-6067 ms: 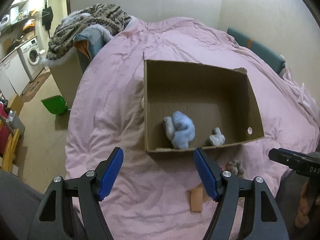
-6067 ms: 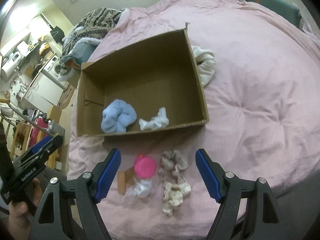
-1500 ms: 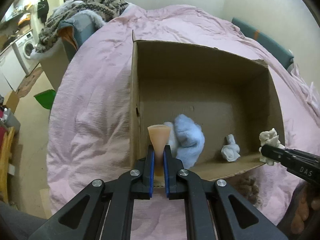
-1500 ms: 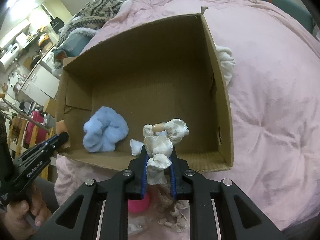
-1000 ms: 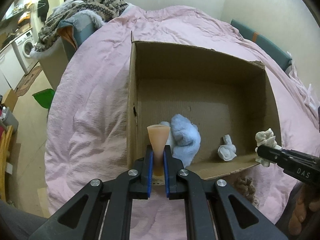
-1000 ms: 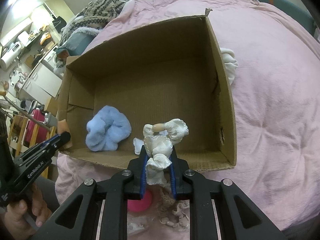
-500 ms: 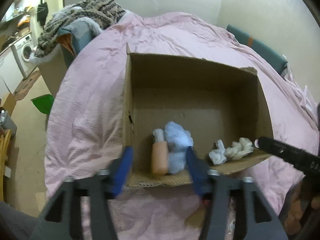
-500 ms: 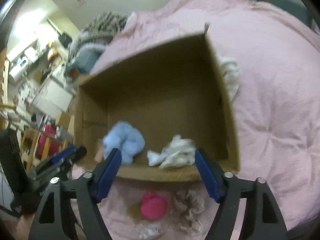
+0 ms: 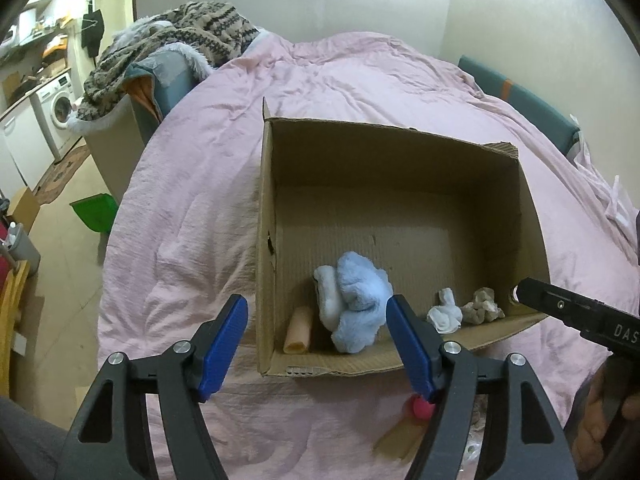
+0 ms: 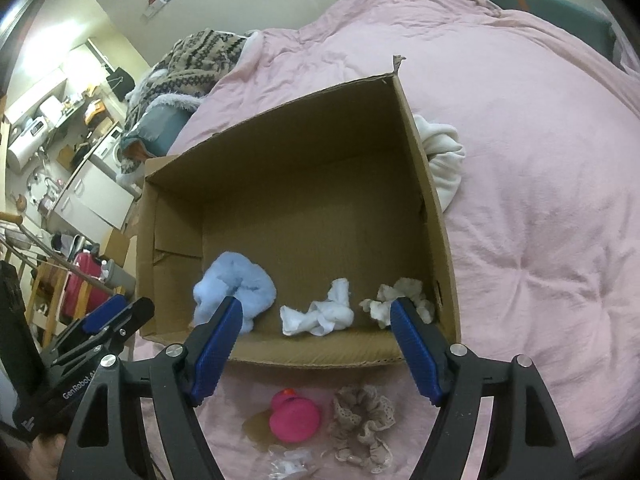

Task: Organize soft objects
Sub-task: 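Withdraw both grippers from the box toward the remaining items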

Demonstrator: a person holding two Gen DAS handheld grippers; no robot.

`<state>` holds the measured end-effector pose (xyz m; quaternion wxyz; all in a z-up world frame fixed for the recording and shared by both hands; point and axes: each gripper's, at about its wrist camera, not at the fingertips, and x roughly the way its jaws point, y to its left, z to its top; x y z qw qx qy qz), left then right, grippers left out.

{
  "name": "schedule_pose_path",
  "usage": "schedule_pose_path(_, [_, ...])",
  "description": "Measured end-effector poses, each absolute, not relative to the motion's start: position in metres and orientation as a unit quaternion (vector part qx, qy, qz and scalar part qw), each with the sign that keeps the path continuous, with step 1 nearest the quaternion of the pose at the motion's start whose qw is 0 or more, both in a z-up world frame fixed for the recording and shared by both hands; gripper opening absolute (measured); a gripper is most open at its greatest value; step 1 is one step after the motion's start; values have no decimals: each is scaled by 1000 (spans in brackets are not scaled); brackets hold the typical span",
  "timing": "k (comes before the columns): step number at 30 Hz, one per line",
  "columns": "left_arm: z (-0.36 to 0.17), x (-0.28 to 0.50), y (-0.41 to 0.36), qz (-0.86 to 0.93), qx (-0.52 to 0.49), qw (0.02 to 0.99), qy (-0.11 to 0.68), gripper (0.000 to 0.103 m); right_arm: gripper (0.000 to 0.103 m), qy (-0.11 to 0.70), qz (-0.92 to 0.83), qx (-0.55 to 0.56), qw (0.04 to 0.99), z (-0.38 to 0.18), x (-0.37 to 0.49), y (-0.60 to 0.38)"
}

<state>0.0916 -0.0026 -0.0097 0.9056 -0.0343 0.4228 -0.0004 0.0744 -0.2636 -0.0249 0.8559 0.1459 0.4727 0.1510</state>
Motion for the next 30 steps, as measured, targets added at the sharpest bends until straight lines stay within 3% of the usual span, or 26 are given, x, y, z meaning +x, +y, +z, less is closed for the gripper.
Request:
schedule_pose_path(17, [7,61,-2,-1,-27,910,414,69,81,444,122,89,883,-6,50,-261])
schedule_pose_path(30, [13,38,6,4,-47,908,416,69,81,460,117,140,869,-8,23,-279])
